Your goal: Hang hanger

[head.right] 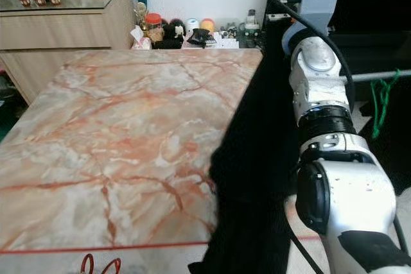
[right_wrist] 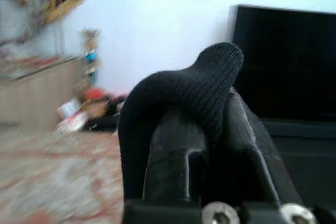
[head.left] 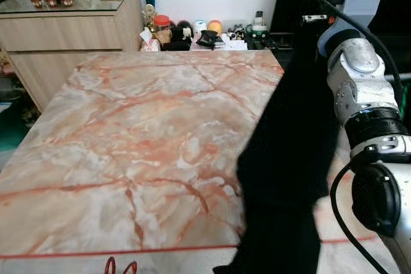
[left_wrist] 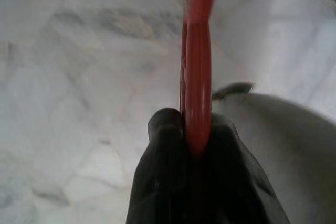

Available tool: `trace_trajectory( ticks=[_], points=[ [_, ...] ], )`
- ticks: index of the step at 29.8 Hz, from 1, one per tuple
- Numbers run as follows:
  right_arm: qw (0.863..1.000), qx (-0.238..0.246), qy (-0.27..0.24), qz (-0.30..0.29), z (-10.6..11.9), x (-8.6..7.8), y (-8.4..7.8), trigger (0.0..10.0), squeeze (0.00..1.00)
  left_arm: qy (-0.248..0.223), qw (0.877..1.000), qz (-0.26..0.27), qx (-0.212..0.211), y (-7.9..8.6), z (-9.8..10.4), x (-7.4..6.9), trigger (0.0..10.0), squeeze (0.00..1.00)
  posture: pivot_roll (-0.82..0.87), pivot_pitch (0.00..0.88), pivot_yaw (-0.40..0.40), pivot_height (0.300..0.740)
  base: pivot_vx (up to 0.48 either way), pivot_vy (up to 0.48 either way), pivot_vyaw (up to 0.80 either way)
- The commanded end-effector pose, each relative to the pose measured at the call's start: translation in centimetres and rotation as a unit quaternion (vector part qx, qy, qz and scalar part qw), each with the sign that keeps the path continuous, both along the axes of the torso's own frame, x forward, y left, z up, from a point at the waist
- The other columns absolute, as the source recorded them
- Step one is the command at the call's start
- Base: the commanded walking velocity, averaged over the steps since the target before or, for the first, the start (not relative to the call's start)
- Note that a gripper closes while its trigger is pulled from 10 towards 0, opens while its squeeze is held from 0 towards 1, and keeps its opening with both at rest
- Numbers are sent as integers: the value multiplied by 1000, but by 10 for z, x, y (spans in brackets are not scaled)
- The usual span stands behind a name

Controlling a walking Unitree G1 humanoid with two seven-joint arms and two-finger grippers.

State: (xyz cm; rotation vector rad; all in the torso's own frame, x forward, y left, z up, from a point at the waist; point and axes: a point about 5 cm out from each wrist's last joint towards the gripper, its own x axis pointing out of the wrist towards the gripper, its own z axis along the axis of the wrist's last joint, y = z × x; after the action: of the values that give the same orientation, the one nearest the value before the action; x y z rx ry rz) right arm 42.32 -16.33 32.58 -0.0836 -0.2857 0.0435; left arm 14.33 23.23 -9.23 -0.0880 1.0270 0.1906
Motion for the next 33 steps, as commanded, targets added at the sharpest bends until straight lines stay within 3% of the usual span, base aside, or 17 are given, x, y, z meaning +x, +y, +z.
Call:
trace_trajectory(
  ticks=[1,5,8,9,10,12,13,14,16,22,24,27,29,30,31,33],
  points=[
    [999,-1,36,-7,-26,0,-6,10000,0,10,1000,-3,-7,-4,-3,-5,10000,0,13,1,-1,740,0,0,0],
    [996,-17,85,17,-80,-10,5,10000,0,15,1000,-7,-9,-6,-5,-9,10000,0,8,8,0,740,0,0,0],
    [993,-13,121,6,-112,-22,3,10000,0,15,1000,-6,-10,-6,-5,-11,10000,0,9,18,-3,740,0,0,0],
    [991,1,135,-4,-123,-28,0,10000,125,15,1000,-8,-10,-6,-5,-11,10000,0,9,18,-3,740,0,0,0],
    [989,11,146,-11,-133,-35,-2,10000,1000,15,1000,-9,-10,-6,-5,-11,10000,0,11,21,-3,740,0,0,0],
    [984,18,171,-43,-159,-67,-8,10000,1000,16,1000,-12,-8,-6,-5,-12,10000,0,11,18,-5,740,0,0,0],
    [984,18,171,-43,-159,-67,-8,10000,1000,16,1000,-12,-8,-6,-5,-12,10000,0,11,18,-5,740,0,0,0],
    [985,12,162,-60,-161,-85,-12,10000,1000,16,1000,-16,-6,-5,-5,-12,10000,0,10,16,-3,740,0,0,0],
    [986,2,152,-64,-160,-102,-12,10000,1000,18,1000,-19,-3,-4,-5,-13,10000,0,0,11,-3,740,0,0,0],
    [981,23,172,-87,-167,-130,-11,10000,1000,20,1000,-22,2,-2,-5,-14,10000,0,5,0,-5,740,0,0,0],
    [967,30,206,-144,-181,-144,-22,10000,1000,22,999,-29,1,-2,-5,-14,10000,0,5,0,-3,740,0,0,0],
    [959,48,218,-176,-187,-149,-30,10000,1000,23,999,-32,2,-2,-5,-15,10000,0,7,0,0,740,0,0,0],
    [962,59,206,-169,-182,-151,-27,10000,1000,22,999,-32,2,-2,-5,-15,10000,0,10,0,1,740,0,0,0],
    [966,56,196,-156,-177,-150,-24,10000,337,21,999,-35,3,-2,-5,-15,10000,0,11,0,1,740,0,0,0],
    [968,54,192,-152,-176,-149,-22,10000,0,21,999,-38,5,-2,-5,-15,10000,0,12,0,1,740,0,0,0],
    [971,57,181,-143,-170,-148,-18,10000,0,23,999,-46,11,-2,-5,-15,10000,0,17,0,-1,740,0,0,0]
  ],
)
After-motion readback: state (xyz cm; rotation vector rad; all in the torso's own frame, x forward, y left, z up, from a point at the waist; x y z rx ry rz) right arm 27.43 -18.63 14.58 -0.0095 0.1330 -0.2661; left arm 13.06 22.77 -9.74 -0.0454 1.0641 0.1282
